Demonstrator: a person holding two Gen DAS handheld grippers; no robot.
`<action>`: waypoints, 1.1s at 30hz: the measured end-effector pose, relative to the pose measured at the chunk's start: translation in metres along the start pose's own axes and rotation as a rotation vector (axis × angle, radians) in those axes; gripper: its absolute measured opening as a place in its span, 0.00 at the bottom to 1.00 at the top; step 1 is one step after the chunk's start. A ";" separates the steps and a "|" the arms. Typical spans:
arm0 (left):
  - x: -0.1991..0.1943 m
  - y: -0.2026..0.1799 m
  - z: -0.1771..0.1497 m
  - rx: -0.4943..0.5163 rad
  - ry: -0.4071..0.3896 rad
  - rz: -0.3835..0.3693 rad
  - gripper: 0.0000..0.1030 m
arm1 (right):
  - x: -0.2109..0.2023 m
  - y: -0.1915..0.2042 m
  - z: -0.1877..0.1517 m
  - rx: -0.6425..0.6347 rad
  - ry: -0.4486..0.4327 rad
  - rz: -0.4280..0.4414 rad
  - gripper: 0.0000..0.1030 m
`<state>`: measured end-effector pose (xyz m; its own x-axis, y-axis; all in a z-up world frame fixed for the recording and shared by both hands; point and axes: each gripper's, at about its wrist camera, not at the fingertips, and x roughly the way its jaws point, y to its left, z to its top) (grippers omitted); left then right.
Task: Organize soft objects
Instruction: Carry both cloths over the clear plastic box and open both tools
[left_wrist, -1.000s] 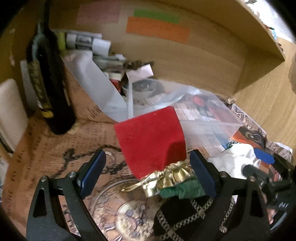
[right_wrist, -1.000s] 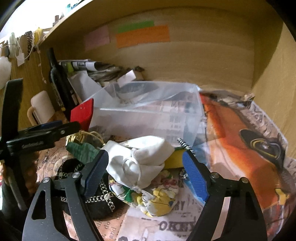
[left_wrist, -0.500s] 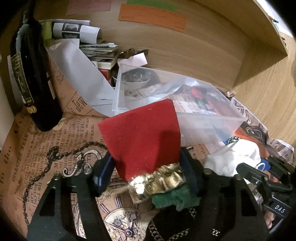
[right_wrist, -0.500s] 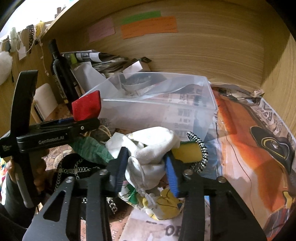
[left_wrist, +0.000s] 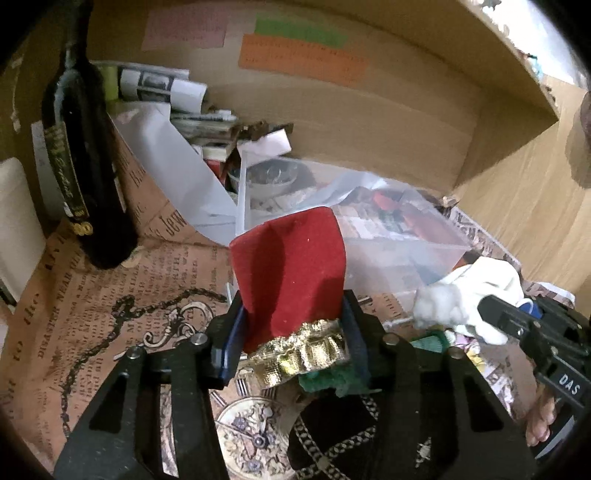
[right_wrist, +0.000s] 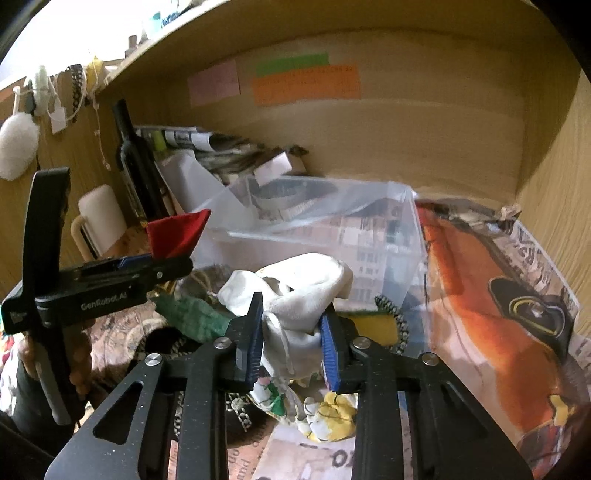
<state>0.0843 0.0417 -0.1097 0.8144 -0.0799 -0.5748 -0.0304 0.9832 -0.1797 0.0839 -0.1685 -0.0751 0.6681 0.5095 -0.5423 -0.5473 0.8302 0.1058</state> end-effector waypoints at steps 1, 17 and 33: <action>-0.005 -0.001 0.001 0.002 -0.012 0.000 0.47 | -0.003 0.000 0.002 0.000 -0.011 0.000 0.24; -0.049 -0.015 0.042 0.051 -0.183 0.000 0.47 | -0.026 -0.009 0.049 -0.013 -0.205 -0.043 0.24; 0.023 -0.016 0.098 0.066 -0.067 0.009 0.47 | 0.036 -0.025 0.083 -0.048 -0.133 -0.099 0.24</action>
<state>0.1604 0.0403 -0.0424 0.8514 -0.0621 -0.5208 -0.0011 0.9927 -0.1202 0.1638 -0.1521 -0.0285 0.7790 0.4541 -0.4325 -0.4970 0.8676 0.0159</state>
